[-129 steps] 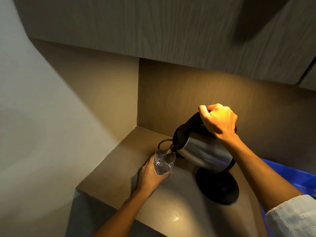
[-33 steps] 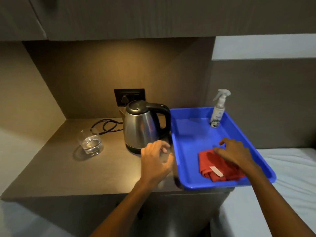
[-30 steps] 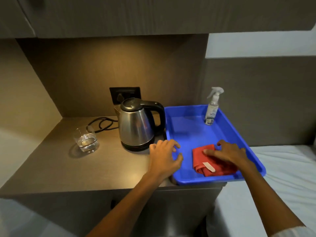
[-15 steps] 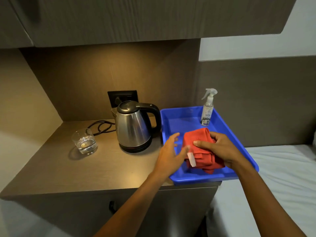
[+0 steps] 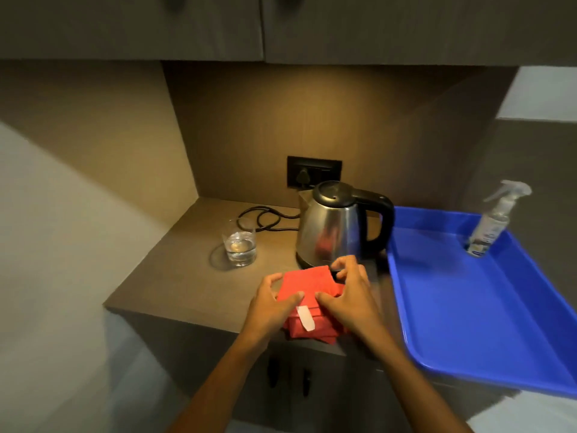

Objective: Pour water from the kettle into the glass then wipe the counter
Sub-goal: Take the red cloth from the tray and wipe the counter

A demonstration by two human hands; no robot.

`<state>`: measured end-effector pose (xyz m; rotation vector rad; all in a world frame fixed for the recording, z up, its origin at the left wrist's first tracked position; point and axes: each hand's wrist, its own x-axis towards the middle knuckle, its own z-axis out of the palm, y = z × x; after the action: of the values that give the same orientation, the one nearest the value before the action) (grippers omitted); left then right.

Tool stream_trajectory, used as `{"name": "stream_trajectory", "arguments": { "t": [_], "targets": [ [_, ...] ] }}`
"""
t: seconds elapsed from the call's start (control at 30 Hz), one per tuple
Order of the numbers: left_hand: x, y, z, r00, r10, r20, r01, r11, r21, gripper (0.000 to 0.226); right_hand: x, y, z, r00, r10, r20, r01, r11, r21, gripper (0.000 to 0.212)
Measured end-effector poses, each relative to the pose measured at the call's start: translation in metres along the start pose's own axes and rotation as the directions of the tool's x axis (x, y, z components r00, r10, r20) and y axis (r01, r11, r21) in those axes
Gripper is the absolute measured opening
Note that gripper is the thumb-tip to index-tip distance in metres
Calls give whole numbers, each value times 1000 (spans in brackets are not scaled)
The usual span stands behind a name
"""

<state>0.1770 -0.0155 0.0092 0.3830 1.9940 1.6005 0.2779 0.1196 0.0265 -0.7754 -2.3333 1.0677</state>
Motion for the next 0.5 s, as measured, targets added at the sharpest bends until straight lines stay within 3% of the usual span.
{"name": "stream_trajectory", "arguments": {
  "t": [0.1, 0.2, 0.27, 0.33, 0.4, 0.47, 0.5],
  "targets": [
    [18, -1, -34, 997, 64, -32, -60, 991, 116, 61, 15, -24, 42, 998, -53, 20, 55, 995, -85, 29],
    [39, 0, -58, 992, 102, -79, -73, 948, 311, 63, 26, -36, 67, 996, -78, 30, 84, 960, -267, 29],
    [50, -1, -74, 941, 259, -216, -118, 854, 507, 57, 28, -37, 79, 974, -228, -9, 202, 878, -434, 30],
    [62, -4, -91, 849, 414, -328, -199, 826, 528, 54, 24, -37, 92, 946, -324, -8, 291, 860, -419, 30],
    [75, -8, -101, 842, 405, -356, -215, 857, 468, 67, 16, -31, 109, 960, -257, 113, 280, 859, -429, 55],
    [94, -10, -105, 898, 310, -311, -177, 904, 389, 89, 12, -18, 129, 961, -100, 257, 225, 825, -519, 83],
    [104, -10, -104, 915, 284, -285, -174, 918, 358, 98, 12, -10, 137, 958, -56, 280, 209, 806, -554, 87]
  ]
}}
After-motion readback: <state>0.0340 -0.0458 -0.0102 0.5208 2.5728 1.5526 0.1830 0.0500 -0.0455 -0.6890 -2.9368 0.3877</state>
